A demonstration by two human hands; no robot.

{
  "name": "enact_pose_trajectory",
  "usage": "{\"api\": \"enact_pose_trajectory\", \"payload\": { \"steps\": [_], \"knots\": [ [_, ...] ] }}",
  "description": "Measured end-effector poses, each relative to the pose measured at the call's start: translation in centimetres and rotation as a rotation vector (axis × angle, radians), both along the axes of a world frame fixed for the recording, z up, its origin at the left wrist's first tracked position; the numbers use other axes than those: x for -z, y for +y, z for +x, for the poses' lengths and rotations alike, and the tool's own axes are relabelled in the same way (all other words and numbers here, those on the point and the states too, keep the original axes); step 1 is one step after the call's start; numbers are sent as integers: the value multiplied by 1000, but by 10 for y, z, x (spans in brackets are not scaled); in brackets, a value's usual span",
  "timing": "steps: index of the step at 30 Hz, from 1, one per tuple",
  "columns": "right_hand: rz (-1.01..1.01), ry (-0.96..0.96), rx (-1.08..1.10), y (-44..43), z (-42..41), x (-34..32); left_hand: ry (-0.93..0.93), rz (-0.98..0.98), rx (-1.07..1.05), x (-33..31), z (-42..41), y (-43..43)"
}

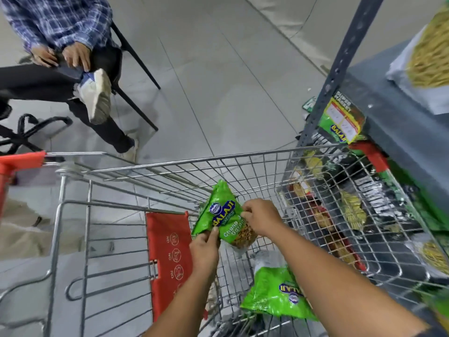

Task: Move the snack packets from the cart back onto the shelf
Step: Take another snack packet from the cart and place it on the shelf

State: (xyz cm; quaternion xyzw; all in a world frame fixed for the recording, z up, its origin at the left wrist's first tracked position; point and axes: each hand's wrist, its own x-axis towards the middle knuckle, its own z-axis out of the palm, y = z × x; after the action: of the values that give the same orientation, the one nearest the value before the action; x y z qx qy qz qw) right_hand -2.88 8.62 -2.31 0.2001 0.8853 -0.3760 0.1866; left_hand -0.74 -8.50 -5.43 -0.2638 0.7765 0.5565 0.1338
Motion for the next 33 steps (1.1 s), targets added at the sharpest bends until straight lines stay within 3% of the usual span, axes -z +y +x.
{"api": "enact_pose_trajectory", "payload": {
  "steps": [7, 13, 19, 26, 33],
  "knots": [
    [-58, 161, 148, 24, 53, -60, 127, 57, 127, -67, 15, 25],
    [-95, 310, 375, 56, 112, -115, 314, 56, 333, -131, 28, 60],
    [-121, 527, 617, 107, 196, -173, 475, 207, 606, -193, 64, 130],
    [-13, 782, 818, 155, 302, -227, 550, 425, 901, -255, 130, 213],
    [76, 909, 1023, 188, 411, -259, 682, 450, 1213, -305, 214, 281]
  ]
}}
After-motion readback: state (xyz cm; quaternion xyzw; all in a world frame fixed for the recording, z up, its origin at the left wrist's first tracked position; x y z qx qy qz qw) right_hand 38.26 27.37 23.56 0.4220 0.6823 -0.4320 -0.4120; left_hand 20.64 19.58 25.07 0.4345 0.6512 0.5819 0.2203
